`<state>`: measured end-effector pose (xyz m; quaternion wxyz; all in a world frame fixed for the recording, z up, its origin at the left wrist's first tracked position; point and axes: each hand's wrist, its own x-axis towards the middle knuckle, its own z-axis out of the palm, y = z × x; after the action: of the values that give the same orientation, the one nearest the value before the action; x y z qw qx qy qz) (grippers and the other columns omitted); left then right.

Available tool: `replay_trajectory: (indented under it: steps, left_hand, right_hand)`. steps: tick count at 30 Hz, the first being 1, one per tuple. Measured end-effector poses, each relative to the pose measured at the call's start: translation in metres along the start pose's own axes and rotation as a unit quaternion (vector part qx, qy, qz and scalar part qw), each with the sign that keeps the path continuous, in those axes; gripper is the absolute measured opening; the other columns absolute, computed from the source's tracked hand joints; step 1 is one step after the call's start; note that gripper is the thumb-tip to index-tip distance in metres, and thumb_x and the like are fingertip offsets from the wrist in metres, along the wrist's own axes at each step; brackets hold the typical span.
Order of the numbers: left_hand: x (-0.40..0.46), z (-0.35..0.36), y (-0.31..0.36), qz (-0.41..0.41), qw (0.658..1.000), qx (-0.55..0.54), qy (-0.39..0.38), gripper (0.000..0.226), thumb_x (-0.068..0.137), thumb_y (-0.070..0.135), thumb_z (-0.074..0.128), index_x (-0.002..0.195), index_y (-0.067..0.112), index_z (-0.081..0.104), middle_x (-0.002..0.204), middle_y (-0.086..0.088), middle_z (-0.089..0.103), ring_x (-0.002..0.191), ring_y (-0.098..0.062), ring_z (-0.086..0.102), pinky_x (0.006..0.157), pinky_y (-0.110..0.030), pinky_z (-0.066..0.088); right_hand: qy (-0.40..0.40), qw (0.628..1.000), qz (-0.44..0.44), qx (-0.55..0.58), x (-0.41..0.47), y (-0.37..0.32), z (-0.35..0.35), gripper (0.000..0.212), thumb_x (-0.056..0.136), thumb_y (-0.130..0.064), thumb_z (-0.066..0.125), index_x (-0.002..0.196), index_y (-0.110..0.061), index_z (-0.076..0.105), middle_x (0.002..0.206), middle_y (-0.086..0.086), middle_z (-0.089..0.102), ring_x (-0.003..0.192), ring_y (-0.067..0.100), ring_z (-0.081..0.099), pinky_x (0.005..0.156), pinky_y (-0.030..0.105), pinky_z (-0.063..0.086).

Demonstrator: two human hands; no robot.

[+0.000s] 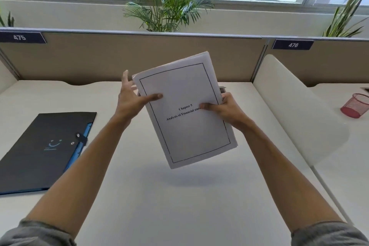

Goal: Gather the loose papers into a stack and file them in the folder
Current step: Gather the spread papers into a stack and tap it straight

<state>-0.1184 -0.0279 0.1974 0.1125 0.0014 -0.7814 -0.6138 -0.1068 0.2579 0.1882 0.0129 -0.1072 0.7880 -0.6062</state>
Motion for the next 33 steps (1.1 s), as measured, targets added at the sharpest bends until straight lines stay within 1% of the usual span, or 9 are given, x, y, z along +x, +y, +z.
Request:
replay_trajectory:
  steps: [2, 4, 7, 11, 15, 20, 25, 30, 33]
  left_hand:
    - [-0.008, 0.009, -0.010, -0.044, 0.993, -0.093, -0.055, 0.093, 0.062, 0.021, 0.089, 0.140, 0.018, 0.038, 0.118, 0.003, 0.069, 0.105, -0.012, 0.067, 0.094, -0.036, 0.053]
    - [-0.015, 0.018, -0.022, -0.083, 0.980, -0.147, -0.100, 0.061, 0.069, 0.022, 0.081, 0.125, 0.014, 0.057, 0.113, -0.002, 0.073, 0.105, -0.019, 0.069, 0.095, -0.044, 0.052]
    - [-0.028, 0.029, -0.035, -0.143, 0.958, -0.207, -0.134, 0.035, 0.085, 0.018, 0.069, 0.116, 0.002, 0.065, 0.111, -0.011, 0.073, 0.106, -0.031, 0.068, 0.088, -0.042, 0.056]
    - [-0.039, 0.042, -0.048, -0.125, 0.968, -0.200, -0.083, 0.013, 0.092, 0.014, 0.061, 0.097, 0.007, 0.070, 0.091, -0.002, 0.077, 0.083, -0.017, 0.072, 0.071, -0.030, 0.056]
    - [-0.051, 0.049, -0.061, -0.094, 0.980, -0.168, -0.043, 0.018, 0.094, 0.017, 0.059, 0.097, 0.002, 0.069, 0.092, -0.009, 0.072, 0.081, -0.018, 0.068, 0.074, -0.029, 0.058]
    - [-0.065, 0.054, -0.072, -0.081, 0.981, -0.177, -0.015, 0.017, 0.095, 0.018, 0.058, 0.093, 0.007, 0.070, 0.088, -0.004, 0.072, 0.077, -0.013, 0.068, 0.068, -0.023, 0.056]
    - [-0.078, 0.059, -0.092, -0.113, 0.981, -0.157, -0.031, 0.027, 0.094, 0.020, 0.060, 0.093, -0.005, 0.069, 0.090, -0.008, 0.071, 0.082, -0.017, 0.065, 0.077, -0.032, 0.052]
    - [-0.081, 0.063, -0.093, -0.106, 0.983, -0.151, -0.025, 0.023, 0.094, 0.019, 0.059, 0.094, -0.001, 0.071, 0.090, -0.008, 0.070, 0.082, -0.018, 0.064, 0.075, -0.030, 0.052]
    - [-0.081, 0.065, -0.098, -0.113, 0.982, -0.147, -0.032, 0.020, 0.094, 0.020, 0.059, 0.093, 0.005, 0.072, 0.092, -0.006, 0.072, 0.087, -0.020, 0.065, 0.079, -0.031, 0.053]
  right_hand:
    - [0.011, 0.999, 0.007, 0.053, -0.004, 0.003, 0.002, 0.020, 0.080, -0.007, 0.078, 0.094, 0.006, 0.073, 0.083, -0.009, 0.076, 0.082, 0.020, 0.072, 0.083, 0.049, 0.060]
    - [0.019, 0.994, 0.013, 0.108, -0.007, 0.008, 0.006, 0.017, 0.081, -0.003, 0.076, 0.097, 0.000, 0.073, 0.092, -0.001, 0.077, 0.088, 0.026, 0.072, 0.086, 0.047, 0.059]
    - [0.047, 0.988, 0.007, 0.148, -0.012, 0.017, 0.016, 0.015, 0.082, 0.000, 0.074, 0.088, -0.013, 0.077, 0.091, -0.005, 0.078, 0.089, 0.025, 0.071, 0.086, 0.044, 0.059]
    - [0.088, 0.989, 0.027, 0.114, -0.020, 0.036, 0.032, 0.008, 0.084, -0.006, 0.073, 0.090, -0.001, 0.075, 0.091, 0.008, 0.077, 0.081, 0.018, 0.072, 0.079, 0.037, 0.060]
    - [0.130, 0.989, 0.028, 0.068, -0.024, 0.059, 0.047, 0.020, 0.083, -0.014, 0.076, 0.084, 0.006, 0.072, 0.088, 0.023, 0.072, 0.078, 0.021, 0.065, 0.073, 0.039, 0.053]
    - [0.152, 0.985, 0.031, 0.079, -0.030, 0.075, 0.060, 0.041, 0.077, -0.032, 0.075, 0.076, 0.008, 0.067, 0.074, 0.011, 0.064, 0.071, 0.016, 0.056, 0.065, 0.034, 0.045]
    - [0.128, 0.988, 0.046, 0.078, -0.040, 0.090, 0.067, 0.063, 0.077, -0.042, 0.075, 0.064, 0.012, 0.047, 0.064, 0.006, 0.044, 0.065, 0.016, 0.039, 0.063, 0.033, 0.032]
    - [0.130, 0.988, 0.051, 0.070, -0.039, 0.092, 0.065, 0.046, 0.085, -0.030, 0.074, 0.064, 0.007, 0.055, 0.062, 0.008, 0.049, 0.063, 0.015, 0.042, 0.061, 0.033, 0.035]
    - [0.128, 0.988, 0.071, 0.054, -0.042, 0.096, 0.067, 0.041, 0.084, -0.035, 0.072, 0.070, 0.002, 0.064, 0.070, 0.026, 0.062, 0.065, 0.019, 0.049, 0.063, 0.034, 0.040]
